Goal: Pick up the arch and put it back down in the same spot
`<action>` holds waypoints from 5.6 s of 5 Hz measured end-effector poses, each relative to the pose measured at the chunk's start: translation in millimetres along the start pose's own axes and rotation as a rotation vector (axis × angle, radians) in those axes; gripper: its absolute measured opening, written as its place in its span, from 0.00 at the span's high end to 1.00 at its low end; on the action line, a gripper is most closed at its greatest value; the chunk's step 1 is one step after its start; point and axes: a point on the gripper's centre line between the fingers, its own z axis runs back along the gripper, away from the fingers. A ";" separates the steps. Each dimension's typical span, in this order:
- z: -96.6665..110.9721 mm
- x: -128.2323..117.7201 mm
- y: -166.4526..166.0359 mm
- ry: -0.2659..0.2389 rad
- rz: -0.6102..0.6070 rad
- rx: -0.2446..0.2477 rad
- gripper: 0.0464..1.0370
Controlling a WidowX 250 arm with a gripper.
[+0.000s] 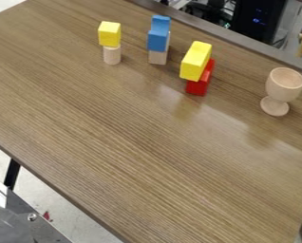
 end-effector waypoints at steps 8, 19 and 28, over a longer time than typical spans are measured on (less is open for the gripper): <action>-27.3 -19.1 42.4 -0.179 0.674 -0.271 0.04; -74.7 -17.3 36.5 -0.003 0.488 -0.005 0.87; -60.2 -21.3 28.1 0.022 0.484 -0.071 0.88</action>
